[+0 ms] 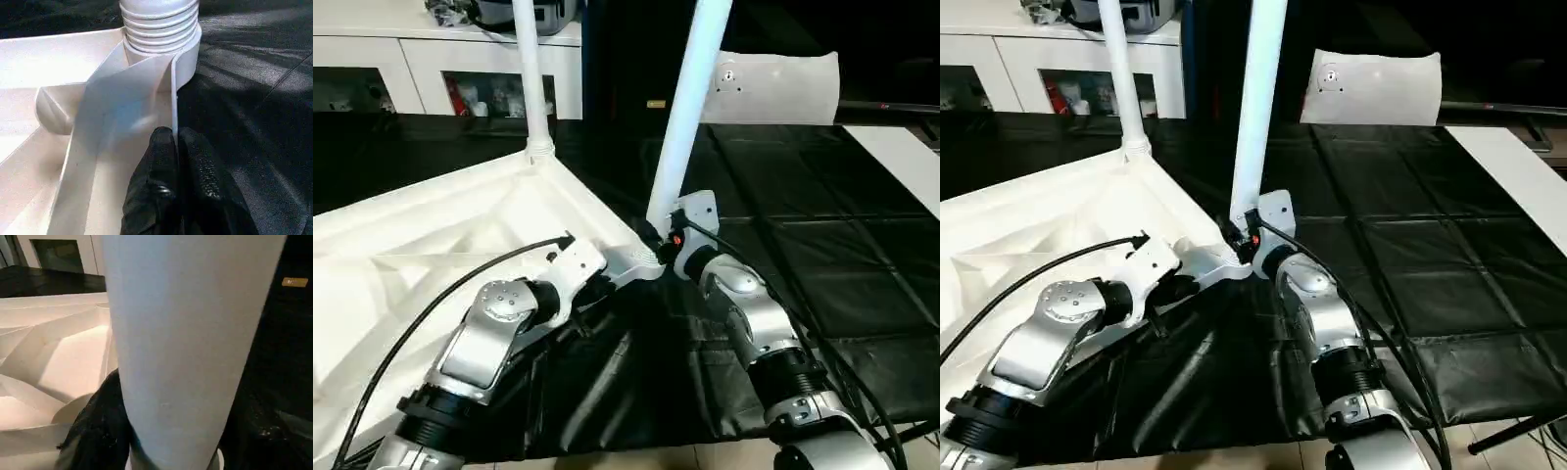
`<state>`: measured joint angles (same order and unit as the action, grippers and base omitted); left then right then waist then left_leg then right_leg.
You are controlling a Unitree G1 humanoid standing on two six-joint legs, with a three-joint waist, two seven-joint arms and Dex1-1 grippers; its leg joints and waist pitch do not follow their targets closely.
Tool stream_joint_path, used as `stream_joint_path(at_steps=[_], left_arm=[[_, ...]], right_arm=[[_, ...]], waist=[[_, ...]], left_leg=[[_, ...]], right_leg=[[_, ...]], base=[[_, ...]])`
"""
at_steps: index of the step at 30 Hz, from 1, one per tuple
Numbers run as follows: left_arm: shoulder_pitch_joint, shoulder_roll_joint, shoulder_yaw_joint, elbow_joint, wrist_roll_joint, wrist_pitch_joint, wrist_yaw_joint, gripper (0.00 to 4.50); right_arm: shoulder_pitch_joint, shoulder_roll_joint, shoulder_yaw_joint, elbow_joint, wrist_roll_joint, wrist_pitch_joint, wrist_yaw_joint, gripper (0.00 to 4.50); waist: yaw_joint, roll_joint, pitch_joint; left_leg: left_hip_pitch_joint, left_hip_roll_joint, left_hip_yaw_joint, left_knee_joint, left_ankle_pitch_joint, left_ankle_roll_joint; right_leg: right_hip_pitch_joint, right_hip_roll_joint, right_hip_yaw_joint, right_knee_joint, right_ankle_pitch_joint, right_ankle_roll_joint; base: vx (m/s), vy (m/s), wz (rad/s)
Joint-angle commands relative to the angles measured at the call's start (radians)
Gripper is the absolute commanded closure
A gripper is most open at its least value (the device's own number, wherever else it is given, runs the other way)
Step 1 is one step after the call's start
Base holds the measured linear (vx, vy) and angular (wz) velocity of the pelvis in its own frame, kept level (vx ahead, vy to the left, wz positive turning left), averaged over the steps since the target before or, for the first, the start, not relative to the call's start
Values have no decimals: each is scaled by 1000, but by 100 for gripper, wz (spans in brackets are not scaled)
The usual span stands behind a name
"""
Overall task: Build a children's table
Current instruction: Insert table leg to table base
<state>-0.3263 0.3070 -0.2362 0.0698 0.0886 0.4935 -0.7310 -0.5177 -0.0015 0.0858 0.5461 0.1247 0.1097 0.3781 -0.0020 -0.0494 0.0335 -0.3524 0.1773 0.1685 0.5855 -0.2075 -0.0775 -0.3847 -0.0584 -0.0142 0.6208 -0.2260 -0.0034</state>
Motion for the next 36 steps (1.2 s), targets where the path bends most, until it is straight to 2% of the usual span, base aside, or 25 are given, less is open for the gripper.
stream_joint_path(at_steps=[1, 4, 5, 10, 12, 15, 17, 19, 21, 23, 24, 27, 28, 31, 36], left_arm=[[-42, -3, 11, -5, -1, -9, 43, 450], [-46, 3, 9, 1, 2, -6, 41, 450], [-47, 6, 8, 4, 3, -7, 38, 450], [-54, 22, 1, 18, 13, -14, 26, 450], [-57, 31, -2, 23, 13, -18, 19, 450], [-59, 47, -9, 35, 12, -43, 0, 450], [-56, 63, -15, 53, 6, -80, -27, 450], [-54, 70, -16, 64, 2, -99, -38, 450], [-50, 85, -22, 84, -8, -136, -70, 450], [-45, 114, -35, 117, -20, -190, -124, 450], [-45, 120, -38, 125, -22, -200, -134, 450], [-47, 139, -47, 147, -18, -228, -159, 450], [-51, 147, -51, 161, -19, -251, -173, 450], [-72, 182, -59, 206, -28, -327, -245, 450], [-81, 225, -76, 244, -86, -433, -410, 450]], right_arm=[[58, 5, 30, 87, -6, 81, 20, 186], [64, 3, 26, 78, -4, 71, 20, 170], [66, 2, 24, 74, -4, 70, 20, 159], [83, -5, 17, 50, -2, 63, 34, 130], [97, -15, 15, 25, 3, 61, 52, 106], [115, -26, 13, -7, 15, 61, 77, 94], [136, -45, 9, -45, 27, 62, 102, 65], [146, -54, 6, -63, 33, 64, 114, 54], [165, -75, -1, -98, 44, 63, 135, 33], [196, -112, -14, -159, 61, 65, 179, 13], [203, -122, -16, -173, 65, 66, 191, 6], [222, -149, -18, -209, 75, 64, 224, 6], [231, -163, -20, -228, 83, 69, 238, 6], [261, -234, -24, -295, 113, 78, 326, 6], [279, -338, -6, -360, 144, 92, 486, 6]], waist=[[0, 13, -33], [4, 12, -36], [5, 16, -36], [5, 14, -33], [6, 17, -33], [5, 16, -33], [5, 16, -34], [5, 17, -35], [7, 16, -39], [9, 13, -43], [10, 14, -43], [11, 15, -43], [12, 16, -41], [14, 16, -42], [21, 14, -43]], left_leg=[[-2, 47, -13, -81, -247, 2], [-3, 46, -12, -79, -211, 8], [-3, 47, -12, -78, -210, 8], [-2, 47, -13, -82, -251, 0], [-1, 48, -14, -83, -258, -1], [-2, 48, -15, -84, -263, 0], [-1, 49, -14, -84, -250, 2], [-2, 49, -14, -83, -242, 4], [-4, 48, -13, -79, -200, 14], [-9, 44, -11, -73, -136, 38], [-8, 45, -9, -71, -126, 43], [-10, 46, -8, -68, -98, 65], [-8, 46, -7, -68, -106, 67], [-7, 49, -7, -67, -117, 66], [-5, 49, -5, -62, -90, 87]], right_leg=[[24, -63, 40, -87, -203, -178], [27, -61, 40, -81, -138, -189], [27, -62, 40, -81, -134, -191], [24, -62, 40, -87, -194, -181], [24, -63, 41, -88, -204, -177], [24, -63, 40, -91, -211, -172], [24, -61, 39, -89, -181, -178], [26, -62, 39, -87, -164, -181], [32, -61, 39, -81, -94, -197], [39, -60, 38, -74, 1, -210], [38, -60, 38, -71, 18, -214], [39, -62, 37, -67, 52, -225], [36, -61, 36, -71, 33, -228], [38, -62, 37, -69, 13, -226], [39, -64, 36, -63, 67, -244]], base=[[0, 0, 0], [0, 0, 0], [0, 0, 0], [0, 0, 0], [0, 0, 0], [0, 0, 0], [0, 0, 0], [0, 0, 0], [0, 0, 0], [0, 0, 0], [0, 0, 0], [0, 0, 0], [0, 0, 0], [0, 0, 0], [0, 0, 0]])
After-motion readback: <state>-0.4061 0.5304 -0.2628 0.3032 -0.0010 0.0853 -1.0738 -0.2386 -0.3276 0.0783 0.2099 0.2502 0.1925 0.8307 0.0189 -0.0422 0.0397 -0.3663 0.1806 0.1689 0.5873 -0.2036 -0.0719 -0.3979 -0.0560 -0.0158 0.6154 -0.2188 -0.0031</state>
